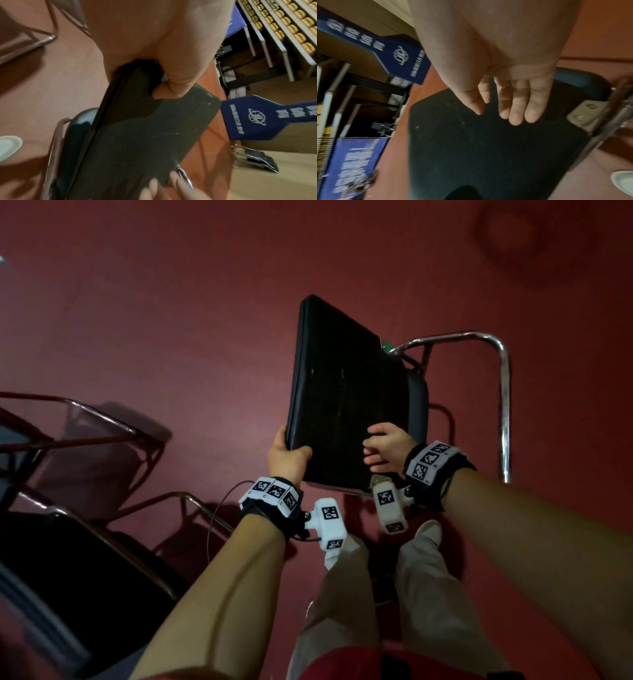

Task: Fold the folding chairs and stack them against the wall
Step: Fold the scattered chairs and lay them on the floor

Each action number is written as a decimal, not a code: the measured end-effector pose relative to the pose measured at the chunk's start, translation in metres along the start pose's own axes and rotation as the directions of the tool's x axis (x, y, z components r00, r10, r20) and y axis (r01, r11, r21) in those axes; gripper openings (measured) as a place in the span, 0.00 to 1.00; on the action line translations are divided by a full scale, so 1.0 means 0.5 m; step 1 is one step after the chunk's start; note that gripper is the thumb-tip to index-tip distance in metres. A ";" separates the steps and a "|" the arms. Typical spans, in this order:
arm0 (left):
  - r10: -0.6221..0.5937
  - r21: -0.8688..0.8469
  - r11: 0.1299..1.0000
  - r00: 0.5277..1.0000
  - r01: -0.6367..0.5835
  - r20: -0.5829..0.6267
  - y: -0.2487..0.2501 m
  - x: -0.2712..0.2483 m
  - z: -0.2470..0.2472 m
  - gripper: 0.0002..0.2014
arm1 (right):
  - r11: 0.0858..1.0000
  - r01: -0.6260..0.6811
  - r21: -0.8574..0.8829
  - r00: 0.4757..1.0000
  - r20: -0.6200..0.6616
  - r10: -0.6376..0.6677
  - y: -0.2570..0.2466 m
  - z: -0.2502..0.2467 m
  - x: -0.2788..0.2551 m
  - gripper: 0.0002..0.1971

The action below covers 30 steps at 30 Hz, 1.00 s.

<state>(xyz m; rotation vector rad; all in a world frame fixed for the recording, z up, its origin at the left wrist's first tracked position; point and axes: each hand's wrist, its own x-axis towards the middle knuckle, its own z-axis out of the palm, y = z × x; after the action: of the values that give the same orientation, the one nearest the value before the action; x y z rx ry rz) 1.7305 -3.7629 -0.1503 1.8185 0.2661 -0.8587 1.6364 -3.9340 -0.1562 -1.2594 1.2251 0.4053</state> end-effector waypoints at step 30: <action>-0.134 -0.174 0.982 0.928 0.077 -0.347 -0.315 0.378 -0.096 0.29 | 0.964 -0.225 0.140 0.973 -0.020 0.230 0.227 0.125 0.347 0.27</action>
<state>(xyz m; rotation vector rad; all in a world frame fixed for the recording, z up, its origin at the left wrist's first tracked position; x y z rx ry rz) 1.8001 -3.6947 -0.3813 1.8142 0.6526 -0.5549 1.6386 -3.9048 -0.3707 -1.0160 1.4110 0.4574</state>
